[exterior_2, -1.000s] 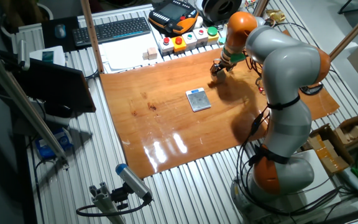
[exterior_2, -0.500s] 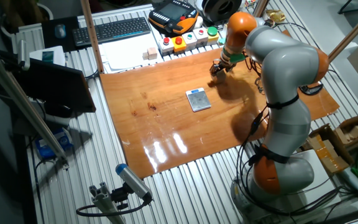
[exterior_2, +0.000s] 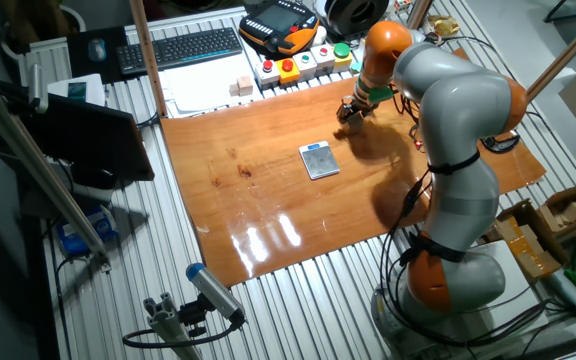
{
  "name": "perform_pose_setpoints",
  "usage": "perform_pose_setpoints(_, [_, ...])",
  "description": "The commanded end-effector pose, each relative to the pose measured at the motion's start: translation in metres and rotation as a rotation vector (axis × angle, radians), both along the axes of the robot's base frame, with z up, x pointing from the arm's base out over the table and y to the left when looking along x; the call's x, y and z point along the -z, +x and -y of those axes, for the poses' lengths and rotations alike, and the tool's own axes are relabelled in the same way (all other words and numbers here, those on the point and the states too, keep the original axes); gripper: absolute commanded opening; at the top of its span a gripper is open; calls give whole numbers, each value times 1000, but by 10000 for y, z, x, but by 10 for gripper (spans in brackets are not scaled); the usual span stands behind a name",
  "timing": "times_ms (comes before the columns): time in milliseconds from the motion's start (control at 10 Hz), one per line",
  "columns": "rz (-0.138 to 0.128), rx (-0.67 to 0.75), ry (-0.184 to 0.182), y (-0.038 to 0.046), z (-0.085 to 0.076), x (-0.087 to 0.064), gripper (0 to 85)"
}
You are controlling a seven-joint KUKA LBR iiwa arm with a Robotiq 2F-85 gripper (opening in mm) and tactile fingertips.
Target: Place the block on the scale
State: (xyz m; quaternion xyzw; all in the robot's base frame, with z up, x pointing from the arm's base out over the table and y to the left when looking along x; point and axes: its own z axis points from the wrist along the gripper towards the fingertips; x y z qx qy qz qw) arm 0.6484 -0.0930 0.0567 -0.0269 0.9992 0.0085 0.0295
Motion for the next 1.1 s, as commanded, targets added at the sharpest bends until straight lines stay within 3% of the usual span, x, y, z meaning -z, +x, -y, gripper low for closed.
perform_pose_setpoints(0, [0, 0, 0, 3, 1, 10, 823])
perform_pose_setpoints(800, [1, 8, 11, 22, -14, 90, 793])
perform_pose_setpoints(900, [1, 6, 11, 22, -11, 80, 763])
perform_pose_setpoints(1000, [2, 3, 17, 21, -9, 74, 643])
